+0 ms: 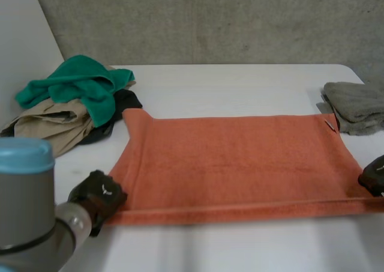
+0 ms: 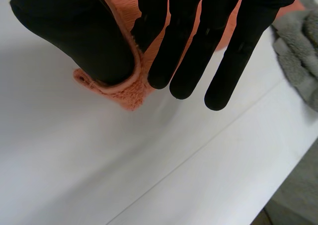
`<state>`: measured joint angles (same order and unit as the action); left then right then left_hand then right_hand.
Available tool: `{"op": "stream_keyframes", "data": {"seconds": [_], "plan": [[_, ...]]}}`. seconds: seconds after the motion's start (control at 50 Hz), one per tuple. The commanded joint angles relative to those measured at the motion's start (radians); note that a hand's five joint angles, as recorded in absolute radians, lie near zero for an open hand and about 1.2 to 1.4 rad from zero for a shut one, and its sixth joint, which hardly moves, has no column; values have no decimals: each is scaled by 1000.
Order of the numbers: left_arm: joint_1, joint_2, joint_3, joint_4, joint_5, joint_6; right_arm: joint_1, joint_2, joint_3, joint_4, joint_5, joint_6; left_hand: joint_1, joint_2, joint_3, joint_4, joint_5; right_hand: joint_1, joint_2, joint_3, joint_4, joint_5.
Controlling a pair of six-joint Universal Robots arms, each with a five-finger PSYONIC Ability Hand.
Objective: Fold the laundry.
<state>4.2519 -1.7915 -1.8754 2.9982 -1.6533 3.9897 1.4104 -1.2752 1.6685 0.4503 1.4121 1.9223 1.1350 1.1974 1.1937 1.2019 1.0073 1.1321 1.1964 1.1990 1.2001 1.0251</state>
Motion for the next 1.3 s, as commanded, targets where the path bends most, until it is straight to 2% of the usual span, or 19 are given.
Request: {"op": "stream_keyframes", "data": {"seconds": [0.02,0.18,0.28,0.32,0.34,0.42,0.48,0.52,0.56,0.64,0.7,0.96,1.1,1.22,1.3], "plan": [[-21,-190,266,63,-45,-38,31,123,-117,-160,34,107,261,199,203,194,214,264,200,197,196,197],[-30,-393,534,240,-151,-23,99,226,-219,-382,44,133,261,199,203,194,214,264,200,197,196,197],[-29,-486,660,294,-145,15,137,287,-282,-481,34,135,261,199,203,194,214,264,200,197,196,197],[-29,-523,734,309,-145,51,172,328,-373,-539,39,130,261,199,203,194,214,264,200,197,196,197],[-29,-561,842,332,-145,95,183,341,-419,-565,41,133,261,199,203,194,214,264,200,197,196,197],[-18,-595,1117,398,-128,152,211,344,-613,-700,42,161,261,199,203,194,214,264,200,197,196,197],[-18,-591,1299,483,-77,119,226,311,-722,-857,42,236,261,199,203,194,214,264,200,197,196,197],[-17,-585,1346,530,-57,79,229,278,-739,-945,41,291,261,199,203,194,214,264,200,197,196,197],[-6,-547,1366,579,-42,-16,228,228,-742,-1040,47,367,261,199,203,194,214,264,200,197,196,197],[37,-467,1339,587,-40,-159,223,198,-734,-1035,47,438,261,199,203,194,214,264,200,197,196,197],[51,-451,1284,553,-37,-193,225,198,-722,-992,45,446,261,199,203,194,214,264,200,197,196,197],[39,-447,828,530,-25,-198,232,270,-526,-822,27,446,261,199,203,194,214,264,200,197,196,197],[17,-465,598,535,35,-193,229,349,-394,-696,2,437,261,199,203,194,214,264,200,197,196,197],[11,-421,402,519,46,-185,222,304,-286,-532,5,428,261,199,203,194,214,264,200,197,196,197],[14,-248,219,464,41,-156,191,180,-213,-340,5,374,261,199,203,194,214,264,200,197,196,197]]}}
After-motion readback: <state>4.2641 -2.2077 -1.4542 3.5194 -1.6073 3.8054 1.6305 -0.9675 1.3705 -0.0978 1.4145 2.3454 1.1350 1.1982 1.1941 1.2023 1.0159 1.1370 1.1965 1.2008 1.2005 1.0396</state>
